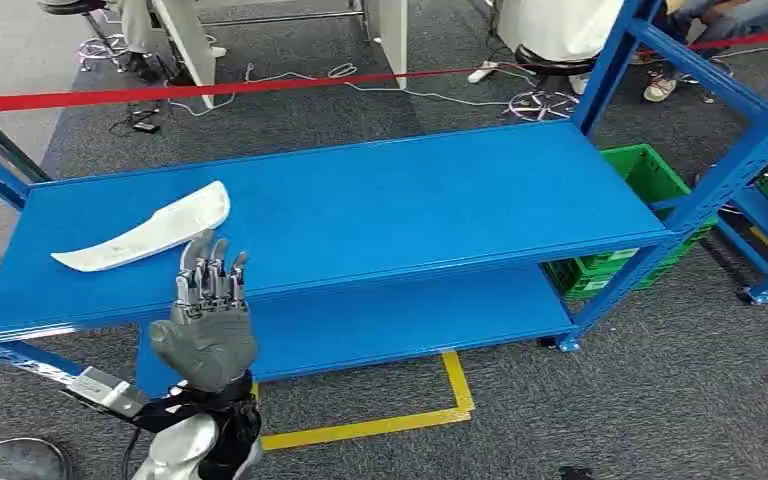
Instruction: Take the parts from the cabinet and place them on the table.
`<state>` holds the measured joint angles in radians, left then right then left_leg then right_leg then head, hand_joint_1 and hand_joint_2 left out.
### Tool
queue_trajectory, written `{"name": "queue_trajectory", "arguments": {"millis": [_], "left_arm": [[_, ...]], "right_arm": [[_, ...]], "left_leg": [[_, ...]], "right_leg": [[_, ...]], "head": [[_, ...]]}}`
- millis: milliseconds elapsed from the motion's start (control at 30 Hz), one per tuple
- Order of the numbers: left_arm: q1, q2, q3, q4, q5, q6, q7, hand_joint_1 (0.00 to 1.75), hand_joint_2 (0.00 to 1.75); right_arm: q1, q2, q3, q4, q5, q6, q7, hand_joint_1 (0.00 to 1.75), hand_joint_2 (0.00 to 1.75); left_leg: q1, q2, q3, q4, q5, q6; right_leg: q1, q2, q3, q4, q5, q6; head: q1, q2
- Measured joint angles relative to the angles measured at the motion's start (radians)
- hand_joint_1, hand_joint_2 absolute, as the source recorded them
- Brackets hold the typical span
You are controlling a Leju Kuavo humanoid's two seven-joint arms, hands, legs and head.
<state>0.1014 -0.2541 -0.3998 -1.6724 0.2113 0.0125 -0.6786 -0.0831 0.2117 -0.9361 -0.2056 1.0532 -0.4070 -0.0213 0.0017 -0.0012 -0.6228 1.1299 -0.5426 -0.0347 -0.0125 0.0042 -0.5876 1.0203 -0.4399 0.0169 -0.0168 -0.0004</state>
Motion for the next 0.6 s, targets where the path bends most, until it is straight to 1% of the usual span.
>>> {"name": "queue_trajectory", "arguments": {"millis": [33, 67, 100, 133, 167, 200, 233, 267, 300, 333, 367, 400, 433, 467, 500, 533, 567, 600], "left_arm": [[0.001, 0.0, 0.0, 0.0, -0.003, 0.007, -0.001, 0.0, 0.0], [0.003, 0.002, 0.0, 0.0, -0.006, 0.011, -0.001, 0.0, 0.0], [0.007, 0.002, -0.001, 0.0, -0.008, 0.013, -0.001, 0.0, 0.0], [0.011, 0.002, -0.001, 0.0, -0.013, 0.015, -0.001, 0.0, 0.0], [0.013, 0.002, -0.001, 0.0, -0.016, 0.016, -0.001, 0.0, 0.0], [0.013, 0.002, -0.002, 0.0, -0.017, 0.016, -0.001, 0.0, 0.0], [0.013, 0.002, -0.002, -0.003, -0.018, 0.016, -0.001, 0.0, 0.0], [0.012, 0.001, -0.003, -0.003, -0.02, 0.016, -0.001, 0.0, 0.0], [0.013, 0.0, -0.006, -0.003, -0.02, 0.016, -0.001, 0.0, 0.0], [0.013, 0.0, -0.006, -0.003, -0.021, 0.016, -0.001, 0.0, 0.0], [0.013, 0.0, -0.006, -0.003, -0.021, 0.016, -0.001, 0.0, 0.0], [0.013, 0.0, -0.006, -0.003, -0.021, 0.016, -0.001, 0.0, 0.0], [0.013, 0.0, -0.007, -0.003, -0.021, 0.016, -0.001, 0.0, 0.0], [0.013, 0.0, -0.007, -0.003, -0.022, 0.016, -0.001, 0.0, 0.0], [0.013, 0.0, -0.007, -0.003, -0.023, 0.016, -0.001, 0.0, 0.0], [0.013, 0.0, -0.007, -0.003, -0.023, 0.016, -0.001, 0.0, 0.0], [0.013, 0.0, -0.007, -0.003, -0.023, 0.016, -0.001, 0.0, 0.0], [0.013, 0.0, -0.007, -0.003, -0.023, 0.016, -0.001, 0.0, 0.0]], "right_arm": [[0.0, 0.0, 0.0, 0.0, 0.001, -0.006, -0.002, 0.0, 0.0], [0.001, 0.0, -0.001, 0.0, 0.004, -0.01, -0.003, 0.0, 0.0], [0.002, 0.0, -0.001, 0.0, 0.008, -0.014, 0.0, 0.0, 0.0], [0.001, 0.0, -0.001, 0.0, 0.014, -0.016, 0.004, 0.0, 0.0], [0.001, 0.0, -0.002, 0.0, 0.018, -0.016, 0.011, 0.0, 0.0], [0.001, 0.0, -0.002, 0.0, 0.019, -0.015, 0.019, 0.0, 0.0], [0.002, 0.0, -0.002, 0.0, 0.02, -0.013, 0.024, 0.0, 0.0], [0.003, 0.0, -0.002, 0.0, 0.021, -0.011, 0.026, 0.0, 0.0], [0.004, 0.0, -0.002, 0.0, 0.021, -0.009, 0.03, 0.0, 0.0], [0.004, 0.0, -0.003, 0.0, 0.02, -0.007, 0.031, 0.0, 0.0], [0.004, 0.0, -0.003, 0.0, 0.021, -0.005, 0.032, 0.0, 0.0], [0.003, 0.0, -0.003, 0.0, 0.02, -0.005, 0.032, 0.0, 0.0], [0.002, 0.0, -0.003, 0.0, 0.02, -0.005, 0.032, 0.0, 0.0], [0.001, 0.0, -0.003, 0.0, 0.021, -0.005, 0.032, 0.0, 0.0], [0.001, 0.0, -0.003, 0.0, 0.021, -0.005, 0.032, 0.0, 0.0], [0.002, 0.0, -0.003, 0.0, 0.021, -0.005, 0.033, 0.0, 0.0], [0.003, 0.0, -0.003, 0.0, 0.021, -0.004, 0.033, 0.0, 0.0], [0.005, 0.0, -0.004, 0.0, 0.02, -0.004, 0.033, 0.0, 0.0]], "left_leg": [[0.0, 0.0, -0.043, 0.088, -0.038, -0.002], [0.0, 0.0, -0.074, 0.149, -0.055, -0.004], [0.001, 0.0, -0.085, 0.166, -0.048, -0.004], [0.002, 0.0, -0.074, 0.139, -0.016, -0.004], [0.002, 0.001, -0.044, 0.076, 0.029, -0.003], [0.003, 0.006, -0.006, -0.004, 0.072, -0.001], [0.002, 0.039, 0.033, -0.08, 0.102, -0.001], [0.0, 0.069, 0.049, -0.124, 0.1, -0.003], [0.0, 0.049, 0.046, -0.123, 0.096, 0.016], [-0.002, 0.044, 0.042, -0.125, 0.096, 0.021], [-0.005, 0.034, 0.04, -0.124, 0.097, 0.027], [-0.001, 0.025, 0.04, -0.127, 0.101, 0.035], [0.002, 0.02, 0.043, -0.129, 0.105, 0.042], [0.003, 0.013, 0.043, -0.129, 0.105, 0.049], [0.003, 0.006, 0.041, -0.129, 0.107, 0.052], [0.002, -0.002, 0.04, -0.129, 0.107, 0.053], [0.001, -0.011, 0.04, -0.129, 0.107, 0.054], [0.001, -0.02, 0.04, -0.129, 0.107, 0.054]], "right_leg": [[0.0, 0.0, -0.001, 0.0, -0.001, -0.002], [0.0, 0.001, -0.001, 0.0, -0.001, -0.002], [0.0, 0.003, -0.001, 0.0, -0.001, -0.002], [0.0, 0.001, 0.0, 0.0, -0.001, -0.002], [-0.001, -0.004, 0.001, 0.0, -0.001, -0.002], [-0.002, -0.005, 0.003, 0.0, -0.002, 0.001], [0.001, -0.008, 0.006, 0.001, -0.003, 0.007], [0.011, -0.012, 0.004, 0.009, -0.009, 0.015], [0.011, -0.016, 0.002, 0.007, -0.008, 0.02], [0.012, -0.027, 0.002, 0.005, -0.008, 0.024], [0.01, -0.036, 0.006, 0.002, -0.008, 0.029], [0.008, -0.045, 0.009, 0.002, -0.011, 0.034], [0.006, -0.038, 0.004, 0.016, -0.023, 0.042], [0.006, -0.024, -0.014, 0.057, -0.054, 0.045], [0.005, -0.015, -0.049, 0.134, -0.096, 0.047], [0.005, -0.011, -0.089, 0.223, -0.136, 0.048], [0.005, -0.009, -0.122, 0.293, -0.161, 0.049], [0.005, -0.008, -0.136, 0.319, -0.16, 0.049]], "head": [[0.0, 0.0], [0.0, 0.0], [0.0, 0.0], [0.0, 0.0], [-0.001, 0.0], [0.0, 0.0], [-0.001, 0.0], [-0.008, 0.0], [-0.004, 0.0], [0.001, 0.0], [0.001, 0.0], [0.0, 0.0], [0.001, 0.0], [0.008, 0.0], [0.011, 0.0], [0.01, 0.0], [0.011, 0.0], [0.01, 0.0]]}}
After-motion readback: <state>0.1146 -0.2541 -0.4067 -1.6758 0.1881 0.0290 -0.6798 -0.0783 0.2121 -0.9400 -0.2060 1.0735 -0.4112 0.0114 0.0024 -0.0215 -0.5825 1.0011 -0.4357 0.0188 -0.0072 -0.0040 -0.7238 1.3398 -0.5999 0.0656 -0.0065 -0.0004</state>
